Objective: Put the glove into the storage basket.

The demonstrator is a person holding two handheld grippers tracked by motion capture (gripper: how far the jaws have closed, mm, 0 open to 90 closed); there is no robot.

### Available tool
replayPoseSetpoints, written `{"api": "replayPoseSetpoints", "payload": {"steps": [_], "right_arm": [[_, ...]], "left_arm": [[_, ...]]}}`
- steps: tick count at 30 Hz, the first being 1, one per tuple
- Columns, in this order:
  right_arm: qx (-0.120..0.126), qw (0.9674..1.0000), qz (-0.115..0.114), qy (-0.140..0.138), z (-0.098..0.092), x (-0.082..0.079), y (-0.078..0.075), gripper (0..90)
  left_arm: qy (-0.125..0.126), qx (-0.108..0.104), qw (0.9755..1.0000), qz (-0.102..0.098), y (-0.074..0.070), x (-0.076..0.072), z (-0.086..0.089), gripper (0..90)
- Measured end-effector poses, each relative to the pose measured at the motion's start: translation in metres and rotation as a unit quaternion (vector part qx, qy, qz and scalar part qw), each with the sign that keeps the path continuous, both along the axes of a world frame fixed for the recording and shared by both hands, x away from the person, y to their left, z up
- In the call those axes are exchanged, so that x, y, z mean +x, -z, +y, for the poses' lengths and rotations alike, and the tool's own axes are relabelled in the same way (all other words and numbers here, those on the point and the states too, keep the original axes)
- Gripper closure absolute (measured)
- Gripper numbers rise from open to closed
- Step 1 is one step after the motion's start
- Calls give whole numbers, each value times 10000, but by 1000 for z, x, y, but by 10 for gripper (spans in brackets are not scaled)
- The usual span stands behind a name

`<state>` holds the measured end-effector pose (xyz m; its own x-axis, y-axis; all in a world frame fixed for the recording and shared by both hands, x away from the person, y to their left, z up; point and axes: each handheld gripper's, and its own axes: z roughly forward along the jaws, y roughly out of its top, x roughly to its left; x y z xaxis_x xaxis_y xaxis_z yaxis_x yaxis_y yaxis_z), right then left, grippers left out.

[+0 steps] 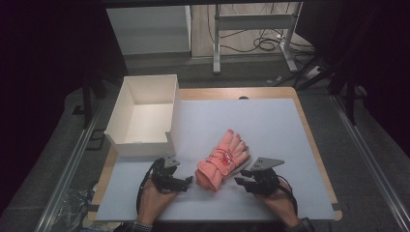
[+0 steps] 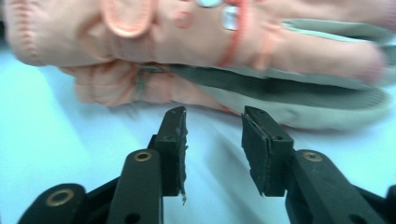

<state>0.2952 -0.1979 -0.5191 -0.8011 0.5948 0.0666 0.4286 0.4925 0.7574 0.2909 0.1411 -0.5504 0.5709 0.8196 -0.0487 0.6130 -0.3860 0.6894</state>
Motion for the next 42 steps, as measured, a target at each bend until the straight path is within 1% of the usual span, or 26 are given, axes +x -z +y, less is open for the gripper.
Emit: {"api": "replayPoseSetpoints", "payload": {"steps": [1,3,7,8,9,12,13,14,15,17,18,19,20,21,22,23,26,27,28,33,35,36,37,38,39,42], "right_arm": [[-30,9999,-43,92,-7,2,0,571],[-48,9999,-61,143,-10,3,0,555],[-85,9990,-131,411,-25,8,0,496],[-114,9983,-167,549,-33,11,1,457],[-114,9983,-167,549,-33,11,1,457],[-157,9970,-169,740,-44,17,3,398],[-179,9964,-184,809,-49,19,3,375],[-237,9953,-202,913,-54,21,4,340],[-237,9953,-202,913,-54,21,4,340],[-278,9944,-248,994,-60,24,4,309],[-337,9930,-283,1100,-65,26,3,275],[-337,9930,-283,1100,-65,26,3,275],[-382,9916,-324,1192,-70,28,4,251],[-382,9916,-324,1192,-70,28,4,251],[-424,9899,-333,1308,-75,30,5,232],[-424,9899,-333,1308,-75,30,5,232],[-544,9872,-307,1466,-82,35,8,201],[-598,9865,-258,1504,-83,36,10,190],[-545,9869,-190,1505,-84,37,10,182],[-627,9868,-202,1481,-82,37,10,173],[-615,9869,-198,1479,-83,37,10,172],[-618,9868,-197,1483,-83,37,10,171],[-618,9868,-197,1483,-83,37,10,171],[-612,9868,-186,1489,-83,37,10,171],[-612,9868,-186,1489,-83,37,10,171],[-610,9868,-188,1488,-83,37,11,171]], "left_arm": [[2,3,10000,2,0,0,0,23],[21,31,10000,58,-1,1,0,25],[34,29,9998,179,-7,2,1,34],[55,-34,9998,174,-12,1,2,34],[55,-34,9998,174,-12,1,2,34],[109,-94,9997,190,-20,0,2,34],[129,-96,9997,208,-22,0,2,34],[163,-110,9994,268,-25,0,2,34],[163,-110,9994,268,-25,0,2,34],[191,-110,9992,334,-28,1,1,35],[201,-135,9990,363,-30,1,1,38],[211,-145,9990,379,-32,1,1,38],[224,-168,9988,390,-38,1,1,38],[224,-168,9988,390,-38,1,1,38],[242,-201,9987,403,-45,0,1,38],[242,-201,9987,403,-45,0,1,37],[262,-213,9987,389,-57,-1,-1,35],[276,-215,9986,396,-62,-1,-2,34],[296,-223,9986,381,-66,-1,-3,30],[437,-251,9980,384,-89,-2,-15,21],[512,-252,9976,391,-97,-2,-23,14],[569,-232,9973,408,-103,0,-32,6],[569,-232,9973,408,-103,0,-32,3],[660,-213,9967,426,-106,2,-41,2],[660,-213,9967,426,-106,2,-41,0],[803,-158,9956,462,-106,5,-58,0]]}}
